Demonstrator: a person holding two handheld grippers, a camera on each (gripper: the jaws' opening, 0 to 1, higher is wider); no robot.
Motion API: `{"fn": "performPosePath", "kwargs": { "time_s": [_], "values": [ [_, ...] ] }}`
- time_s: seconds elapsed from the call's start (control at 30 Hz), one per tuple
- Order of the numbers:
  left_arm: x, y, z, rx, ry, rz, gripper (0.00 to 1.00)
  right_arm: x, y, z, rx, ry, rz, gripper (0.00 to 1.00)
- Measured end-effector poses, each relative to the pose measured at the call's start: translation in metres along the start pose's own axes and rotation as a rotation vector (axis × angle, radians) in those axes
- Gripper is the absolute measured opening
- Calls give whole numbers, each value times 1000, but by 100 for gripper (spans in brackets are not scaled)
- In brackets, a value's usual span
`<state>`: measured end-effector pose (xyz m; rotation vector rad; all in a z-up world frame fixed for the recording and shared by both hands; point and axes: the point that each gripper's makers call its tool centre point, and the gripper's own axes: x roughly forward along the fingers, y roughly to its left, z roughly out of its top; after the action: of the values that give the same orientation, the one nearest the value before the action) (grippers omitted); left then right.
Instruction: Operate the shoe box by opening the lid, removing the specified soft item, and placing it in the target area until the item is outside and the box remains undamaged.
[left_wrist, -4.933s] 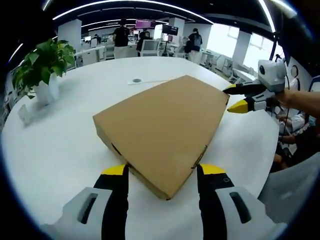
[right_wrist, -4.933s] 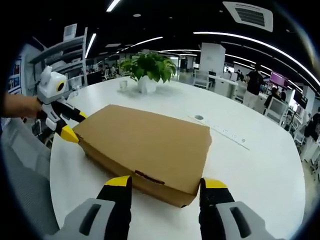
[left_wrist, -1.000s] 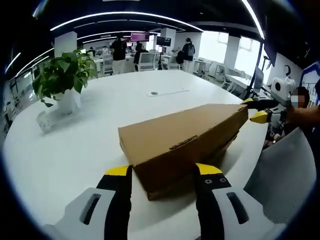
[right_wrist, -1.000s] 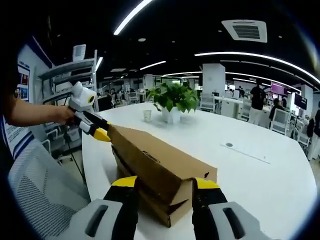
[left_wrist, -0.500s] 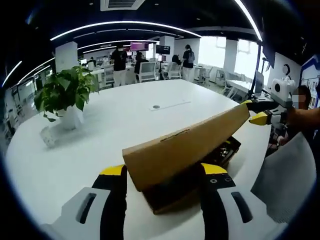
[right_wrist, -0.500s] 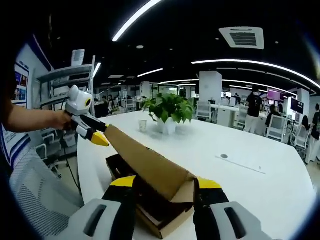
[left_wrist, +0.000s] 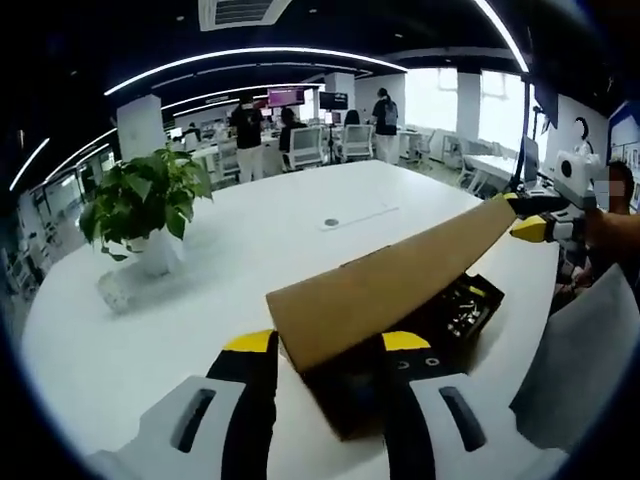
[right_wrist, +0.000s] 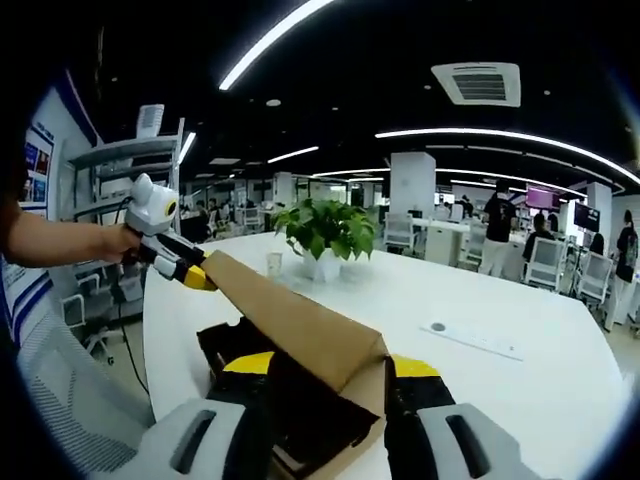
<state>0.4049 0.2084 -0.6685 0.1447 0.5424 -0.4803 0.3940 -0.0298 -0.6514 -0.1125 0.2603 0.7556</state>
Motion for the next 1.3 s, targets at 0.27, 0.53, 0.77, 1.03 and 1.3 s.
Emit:
{"fn": "performPosePath", "kwargs": {
  "time_s": [0.27,0.53,0.77,1.03,1.3],
  "values": [
    [6,19,14,10,-23,64,20,9,-12,11,-7,-19,-23,40],
    [14,38,26,-10,-45,138,3,18,-23,18,-9,-38,-40,40],
    [18,45,33,-59,-63,154,2,20,-39,12,-51,-11,-60,26],
    [23,48,37,-54,-60,156,2,22,-49,-13,-61,43,-79,23],
    [30,52,44,-53,-70,150,2,26,-59,-43,-65,103,-122,14]
  ]
}}
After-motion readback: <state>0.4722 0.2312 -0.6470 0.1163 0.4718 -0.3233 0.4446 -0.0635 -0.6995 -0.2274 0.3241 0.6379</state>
